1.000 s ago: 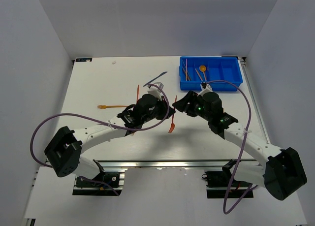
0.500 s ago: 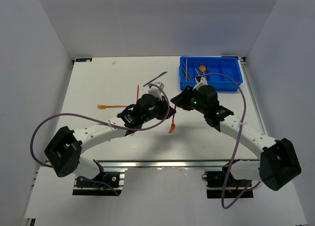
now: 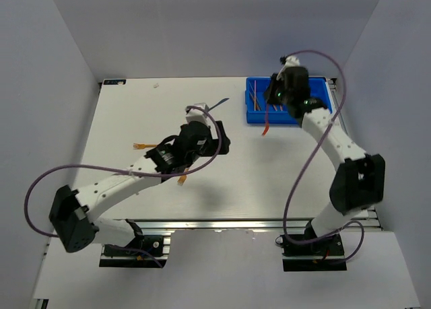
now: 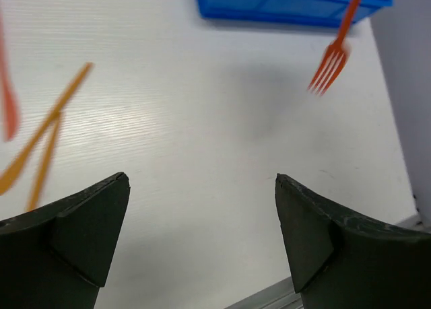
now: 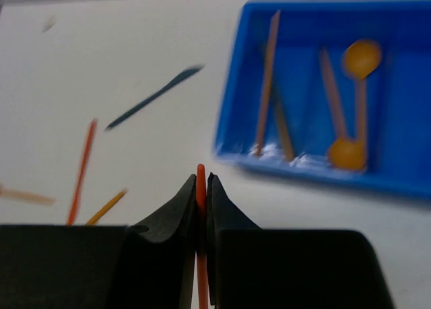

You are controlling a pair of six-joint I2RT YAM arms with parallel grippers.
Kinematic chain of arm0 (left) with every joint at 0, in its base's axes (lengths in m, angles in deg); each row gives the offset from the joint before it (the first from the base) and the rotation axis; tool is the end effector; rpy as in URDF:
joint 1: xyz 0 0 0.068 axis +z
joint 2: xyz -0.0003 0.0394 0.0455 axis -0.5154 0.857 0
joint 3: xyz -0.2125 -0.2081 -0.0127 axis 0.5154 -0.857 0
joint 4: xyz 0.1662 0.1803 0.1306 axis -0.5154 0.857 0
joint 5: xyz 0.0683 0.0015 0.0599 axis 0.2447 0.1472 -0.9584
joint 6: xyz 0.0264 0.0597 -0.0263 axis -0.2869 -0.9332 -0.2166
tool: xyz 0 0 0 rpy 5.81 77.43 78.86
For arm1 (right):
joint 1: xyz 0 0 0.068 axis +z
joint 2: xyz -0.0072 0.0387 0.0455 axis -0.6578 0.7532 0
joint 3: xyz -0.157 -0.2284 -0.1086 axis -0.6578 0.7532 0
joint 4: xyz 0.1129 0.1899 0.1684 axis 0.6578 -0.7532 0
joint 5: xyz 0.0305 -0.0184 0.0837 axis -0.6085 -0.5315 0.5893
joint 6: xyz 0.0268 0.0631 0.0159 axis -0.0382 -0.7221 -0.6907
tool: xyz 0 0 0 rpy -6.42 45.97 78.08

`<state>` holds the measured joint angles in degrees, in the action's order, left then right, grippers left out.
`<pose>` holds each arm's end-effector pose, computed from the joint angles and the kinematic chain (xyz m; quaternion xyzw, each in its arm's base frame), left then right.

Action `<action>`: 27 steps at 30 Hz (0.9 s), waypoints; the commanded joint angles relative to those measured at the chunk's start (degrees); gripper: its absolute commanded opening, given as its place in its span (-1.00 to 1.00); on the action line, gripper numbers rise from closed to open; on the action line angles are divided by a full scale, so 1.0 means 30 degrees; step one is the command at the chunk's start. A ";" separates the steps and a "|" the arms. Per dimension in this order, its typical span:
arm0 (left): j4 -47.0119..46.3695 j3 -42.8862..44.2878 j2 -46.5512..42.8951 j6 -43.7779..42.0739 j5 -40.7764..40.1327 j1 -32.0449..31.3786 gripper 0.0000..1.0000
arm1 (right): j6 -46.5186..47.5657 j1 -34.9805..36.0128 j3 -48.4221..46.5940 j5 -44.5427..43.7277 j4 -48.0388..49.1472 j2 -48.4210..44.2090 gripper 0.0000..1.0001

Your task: Sort the eating utensils into containers

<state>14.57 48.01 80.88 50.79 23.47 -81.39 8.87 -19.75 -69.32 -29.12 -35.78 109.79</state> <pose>0.2306 -0.2516 0.3130 0.0154 0.8629 -0.2488 0.4395 0.3712 0.1476 0.3448 -0.0176 0.8305 0.2128 0.5144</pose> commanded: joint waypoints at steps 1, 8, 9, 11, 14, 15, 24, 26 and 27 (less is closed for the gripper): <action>0.4715 0.0431 -0.3265 -0.0732 -0.4278 0.0032 0.96 | 0.5349 -0.2754 -0.5263 -0.3133 -0.3560 0.3480 -1.00; 0.7301 -0.1530 -0.7077 -0.2284 -0.6655 0.0207 0.96 | 0.3346 -0.6393 -1.3194 -0.6281 -0.3369 0.9528 -1.00; 0.7273 -0.1854 -0.7225 -0.2432 -0.6655 0.0208 0.96 | 0.2902 -0.6600 -1.3692 -0.6277 -0.3162 1.0027 -1.00; 0.7039 -0.2731 -0.7489 -0.2811 -0.6538 0.0208 0.96 | 0.2315 -0.6923 -1.4774 -0.6074 -0.2519 1.1433 -1.00; 0.6366 -0.3641 -0.7724 -0.2931 -0.6596 0.0237 0.96 | 0.1728 -0.7127 -1.5949 -0.5084 -0.2137 1.3046 -1.00; 0.6190 -0.3848 -0.7811 -0.2960 -0.6597 0.0237 0.96 | 0.1581 -0.7477 -1.6011 -0.4989 -0.1989 1.3513 -1.00; 0.5573 -0.4348 -0.8252 -0.3137 -0.5747 0.0237 0.96 | 0.1230 -0.7656 -1.5572 -0.5105 -0.0026 1.4396 -1.00; 0.5544 -0.4436 -0.8223 -0.3049 -0.5747 0.0237 0.96 | 0.1082 -0.7686 -1.5543 -0.5047 0.0092 1.4455 -1.00; 0.5515 -0.4407 -0.8193 -0.2991 -0.5747 0.0237 0.96 | 0.0994 -0.7686 -1.5311 -0.4959 0.0122 1.4455 -1.00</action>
<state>32.03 35.09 57.14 42.02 5.74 -80.96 13.31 -42.41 -114.20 -44.46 -39.50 152.91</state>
